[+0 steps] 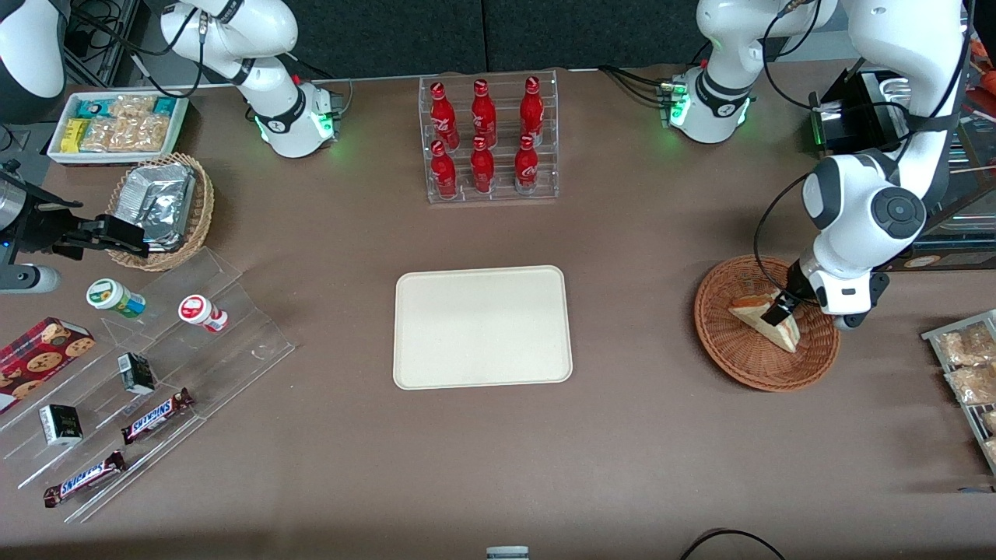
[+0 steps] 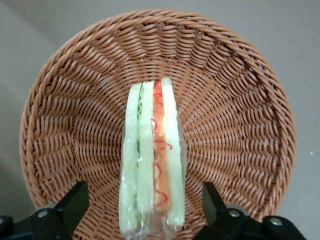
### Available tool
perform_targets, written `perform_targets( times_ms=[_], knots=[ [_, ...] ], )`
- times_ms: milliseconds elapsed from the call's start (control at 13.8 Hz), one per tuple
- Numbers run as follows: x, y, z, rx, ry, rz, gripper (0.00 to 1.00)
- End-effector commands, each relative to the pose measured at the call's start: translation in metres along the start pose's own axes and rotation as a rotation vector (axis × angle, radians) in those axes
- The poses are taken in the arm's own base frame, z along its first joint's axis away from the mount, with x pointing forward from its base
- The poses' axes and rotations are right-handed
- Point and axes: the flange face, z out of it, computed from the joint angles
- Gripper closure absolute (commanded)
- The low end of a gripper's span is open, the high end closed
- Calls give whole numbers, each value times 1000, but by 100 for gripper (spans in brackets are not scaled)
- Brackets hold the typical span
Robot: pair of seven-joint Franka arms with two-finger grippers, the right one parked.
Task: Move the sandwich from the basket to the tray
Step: 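Close the left gripper on the sandwich's upright edge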
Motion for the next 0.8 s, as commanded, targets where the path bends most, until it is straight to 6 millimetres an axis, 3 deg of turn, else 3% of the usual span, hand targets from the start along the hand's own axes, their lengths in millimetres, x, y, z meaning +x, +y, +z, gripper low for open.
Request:
perform_targets(
  times_ms=[0, 362, 435, 507, 725],
  knots=[
    [-5, -5, 16, -17, 21, -14, 0],
    [-10, -1, 20, -17, 17, -67, 0],
    [-9, -1, 20, -17, 17, -68, 4],
    [-9, -1, 20, -17, 17, -77, 16],
    [-8, 5, 18, -26, 21, -131, 66]
  ],
)
